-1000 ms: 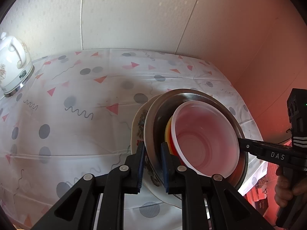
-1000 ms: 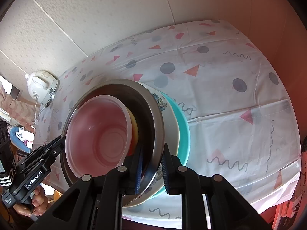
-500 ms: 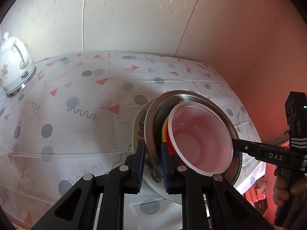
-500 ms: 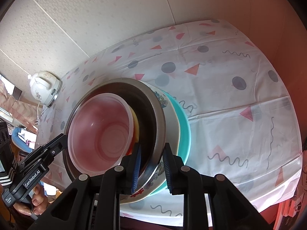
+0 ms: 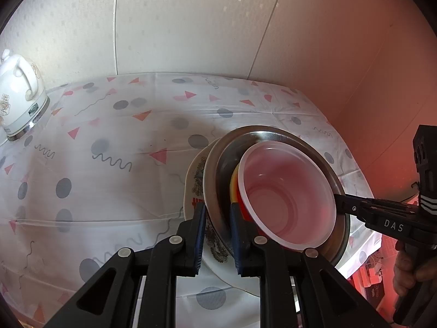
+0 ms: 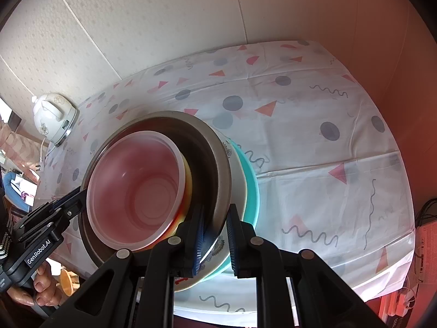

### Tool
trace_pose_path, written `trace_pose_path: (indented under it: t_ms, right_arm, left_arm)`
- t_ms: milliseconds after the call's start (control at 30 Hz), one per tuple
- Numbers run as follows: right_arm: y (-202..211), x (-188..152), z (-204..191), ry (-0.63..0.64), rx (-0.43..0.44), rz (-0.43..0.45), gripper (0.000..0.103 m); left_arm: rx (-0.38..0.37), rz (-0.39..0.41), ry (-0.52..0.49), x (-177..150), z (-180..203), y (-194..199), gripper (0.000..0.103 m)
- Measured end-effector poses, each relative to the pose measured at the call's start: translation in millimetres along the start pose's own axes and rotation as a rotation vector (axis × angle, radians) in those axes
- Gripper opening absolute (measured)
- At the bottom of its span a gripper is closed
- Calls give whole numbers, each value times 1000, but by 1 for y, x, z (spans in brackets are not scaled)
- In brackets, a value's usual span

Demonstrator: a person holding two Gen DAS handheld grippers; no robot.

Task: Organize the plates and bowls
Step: 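Lower the nested bowls onto the white plate stack with the right tool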

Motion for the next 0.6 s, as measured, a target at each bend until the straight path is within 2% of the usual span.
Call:
trace_pose_path:
  t_ms: [600]
  right_arm:
    - [-3,0,2,-21,21,-7,17]
  left_arm:
    - [4,-5,16,-1,1,-1,19]
Point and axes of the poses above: each gripper's, at about its wrist camera, not at the fingertips, and y roughly against the way its jaws point, z to its right, x to its top, the point moved 3 cm from there along -y, roughly the way its jaws point, and after that the axes turned 6 degrees about -z, right-handed, at the moved point
